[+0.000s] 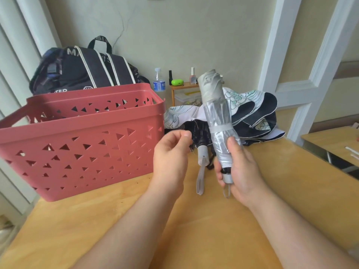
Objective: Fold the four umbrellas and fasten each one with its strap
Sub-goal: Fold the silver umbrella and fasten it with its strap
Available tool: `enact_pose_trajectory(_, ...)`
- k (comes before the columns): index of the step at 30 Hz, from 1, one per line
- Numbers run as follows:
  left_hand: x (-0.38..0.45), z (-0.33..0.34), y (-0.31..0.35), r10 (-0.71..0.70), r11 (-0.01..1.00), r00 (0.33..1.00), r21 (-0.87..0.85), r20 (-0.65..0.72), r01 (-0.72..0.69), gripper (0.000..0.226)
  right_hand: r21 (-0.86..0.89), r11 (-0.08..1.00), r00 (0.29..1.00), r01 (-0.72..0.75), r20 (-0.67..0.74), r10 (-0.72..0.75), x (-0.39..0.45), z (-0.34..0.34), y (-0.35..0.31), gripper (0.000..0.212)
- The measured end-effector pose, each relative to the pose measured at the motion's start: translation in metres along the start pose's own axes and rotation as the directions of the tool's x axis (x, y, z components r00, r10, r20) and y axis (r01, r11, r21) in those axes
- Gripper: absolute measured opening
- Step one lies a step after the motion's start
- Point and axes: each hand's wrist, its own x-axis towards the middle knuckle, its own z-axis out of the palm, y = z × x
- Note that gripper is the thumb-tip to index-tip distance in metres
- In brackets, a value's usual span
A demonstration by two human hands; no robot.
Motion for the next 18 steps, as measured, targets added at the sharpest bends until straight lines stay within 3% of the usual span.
enact_pose_trajectory(5, -0.007, 0.008, 0.001, 0.178, 0.974, 0.980, 0.126, 0.093, -0.189, 0.006, -0.084, 0.996, 0.996, 0.027, 0.088, -0.019, -0.002, -0.001, 0.003, 0.043)
enact_pose_trajectory(18, -0.003, -0.002, -0.009, 0.183, 0.964, 0.979, 0.180, 0.087, -0.196, 0.018, -0.239, 0.971, 0.989, -0.013, 0.137, 0.047, -0.008, -0.002, 0.003, 0.051)
